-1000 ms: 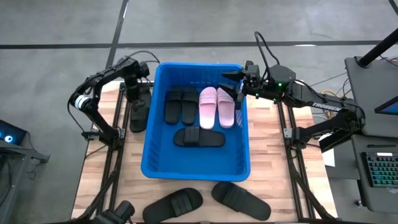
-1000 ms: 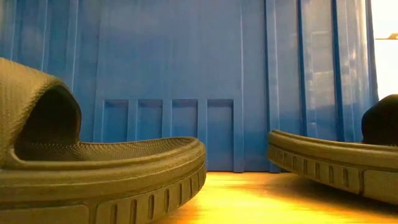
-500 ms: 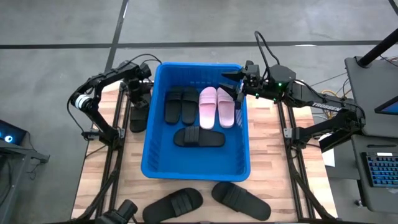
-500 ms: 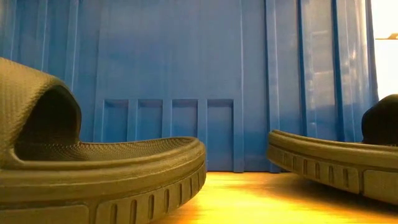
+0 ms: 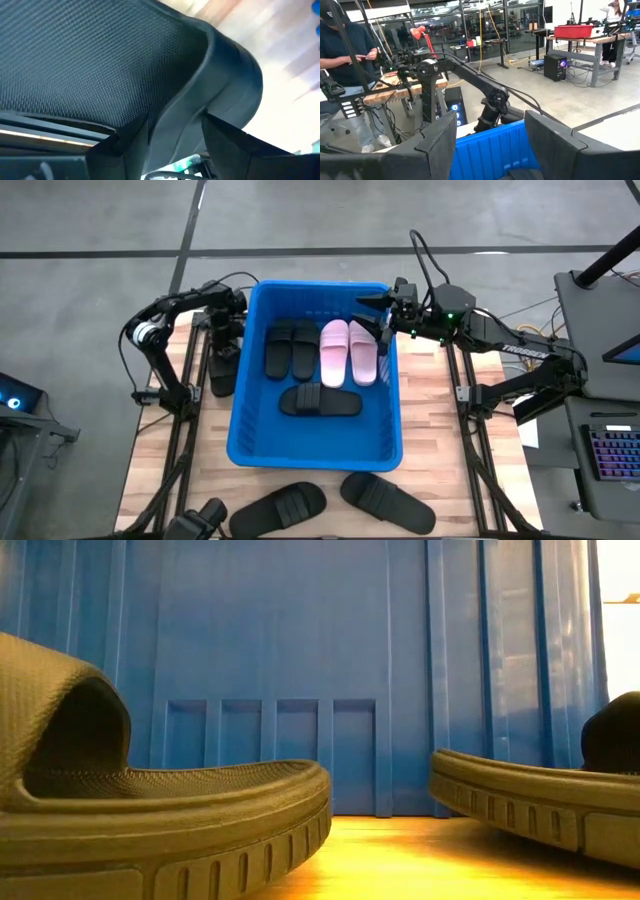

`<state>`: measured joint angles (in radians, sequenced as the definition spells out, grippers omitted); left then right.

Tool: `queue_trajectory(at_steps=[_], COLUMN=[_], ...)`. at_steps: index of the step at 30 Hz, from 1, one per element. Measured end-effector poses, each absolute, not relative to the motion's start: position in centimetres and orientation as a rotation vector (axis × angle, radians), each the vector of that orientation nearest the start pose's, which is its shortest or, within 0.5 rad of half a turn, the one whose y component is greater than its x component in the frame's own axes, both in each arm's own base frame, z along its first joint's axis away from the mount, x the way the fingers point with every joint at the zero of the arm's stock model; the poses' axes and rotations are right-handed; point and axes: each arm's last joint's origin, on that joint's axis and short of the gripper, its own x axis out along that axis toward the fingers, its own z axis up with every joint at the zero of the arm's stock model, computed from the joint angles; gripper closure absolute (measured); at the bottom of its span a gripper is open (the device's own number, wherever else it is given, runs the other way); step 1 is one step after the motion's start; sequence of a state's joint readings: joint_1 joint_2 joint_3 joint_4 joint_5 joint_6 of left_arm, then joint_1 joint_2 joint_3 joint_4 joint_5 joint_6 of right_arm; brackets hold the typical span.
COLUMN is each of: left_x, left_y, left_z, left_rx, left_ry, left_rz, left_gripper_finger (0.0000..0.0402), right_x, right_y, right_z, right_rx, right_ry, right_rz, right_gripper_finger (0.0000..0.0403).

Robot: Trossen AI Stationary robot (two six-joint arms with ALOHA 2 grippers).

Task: Pick and place slides into bin
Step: Put the black slide into the blue bin

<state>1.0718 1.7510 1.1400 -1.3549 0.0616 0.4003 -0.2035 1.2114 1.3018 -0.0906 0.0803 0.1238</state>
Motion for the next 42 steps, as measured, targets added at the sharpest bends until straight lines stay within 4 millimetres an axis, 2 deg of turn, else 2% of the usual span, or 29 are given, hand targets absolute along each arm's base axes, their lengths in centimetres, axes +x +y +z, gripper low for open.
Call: queue_trajectory(at_steps=[9, 12, 15, 22, 32, 42], left_x=[12.8, 12.7, 12.5, 12.2, 12.1, 11.6], left_y=[23.0, 22.8, 22.4, 21.9, 21.7, 20.9], left_z=[17.7, 17.8, 18.0, 18.5, 19.4, 21.8], left_rx=[-0.826, -0.83, -0.848, -0.875, -0.865, -0.791], left_ry=[1.773, 1.783, 1.808, 1.886, 1.87, 1.811], left_rz=[0.173, 0.134, 0.096, 0.062, 0.075, 0.14], left_gripper_finger=[0.0231, 0.0244, 0.0277, 0.039, 0.04, 0.0401], right_x=[25.6, 25.6, 25.6, 25.6, 25.6, 25.6], right_y=[-5.5, -5.5, -5.5, -5.5, -5.5, -5.5], right_z=[43.2, 43.3, 43.3, 43.3, 43.3, 43.3], right_rx=[0.115, 0.106, 0.104, 0.096, 0.091, 0.085], right_ry=[-0.016, -0.016, -0.016, -0.015, -0.013, -0.012], right_rz=[-0.284, -0.284, -0.284, -0.284, -0.284, -0.285], right_gripper_finger=[0.0179, 0.0179, 0.0179, 0.0179, 0.0179, 0.0179])
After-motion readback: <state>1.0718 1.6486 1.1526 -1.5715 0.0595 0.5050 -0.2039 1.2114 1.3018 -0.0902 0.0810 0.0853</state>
